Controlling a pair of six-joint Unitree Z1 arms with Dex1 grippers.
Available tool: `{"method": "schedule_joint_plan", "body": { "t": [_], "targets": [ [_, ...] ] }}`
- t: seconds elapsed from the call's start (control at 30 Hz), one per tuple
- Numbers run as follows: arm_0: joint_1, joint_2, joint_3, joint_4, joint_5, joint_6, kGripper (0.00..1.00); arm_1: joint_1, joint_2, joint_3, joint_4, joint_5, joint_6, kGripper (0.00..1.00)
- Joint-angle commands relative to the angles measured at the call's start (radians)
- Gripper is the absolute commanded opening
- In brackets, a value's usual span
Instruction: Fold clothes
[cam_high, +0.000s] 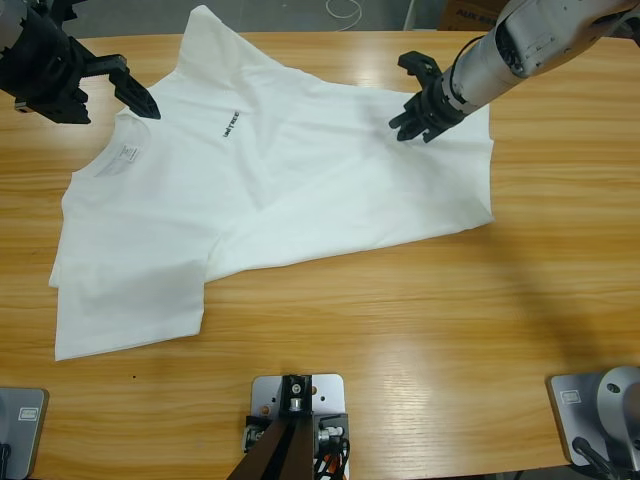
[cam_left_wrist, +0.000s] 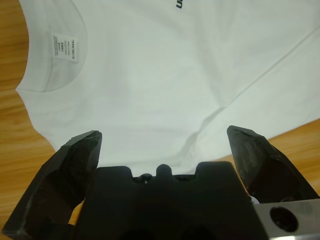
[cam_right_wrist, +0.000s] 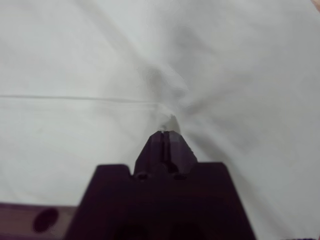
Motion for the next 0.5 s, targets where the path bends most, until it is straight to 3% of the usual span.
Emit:
{"method": "schedule_joint_plan", "body": {
  "t": [0.03,0.23,0.37,0.43,0.5],
  "targets": [
    [-0.019,0.049,0.024,-0.017,-0.014,-0.015,0.982,0.025,-0.112,0.04,0.033,-0.011,0.015,0.0],
    [-0.025,-0.006,0.04,-0.017,-0.014,-0.044,0.977,0.196,-0.389,0.197,0.139,0.032,0.201,0.0],
    [-0.044,-0.062,0.094,-0.018,-0.014,-0.098,0.977,0.293,-0.461,0.336,0.114,-0.027,0.335,0.014],
    [-0.051,-0.078,0.131,-0.02,-0.013,-0.11,0.978,0.268,-0.421,0.334,0.066,-0.108,0.33,0.624],
    [-0.055,-0.098,0.152,-0.024,-0.013,-0.116,0.981,0.213,-0.35,0.271,0.047,-0.155,0.283,0.879]
  ]
}}
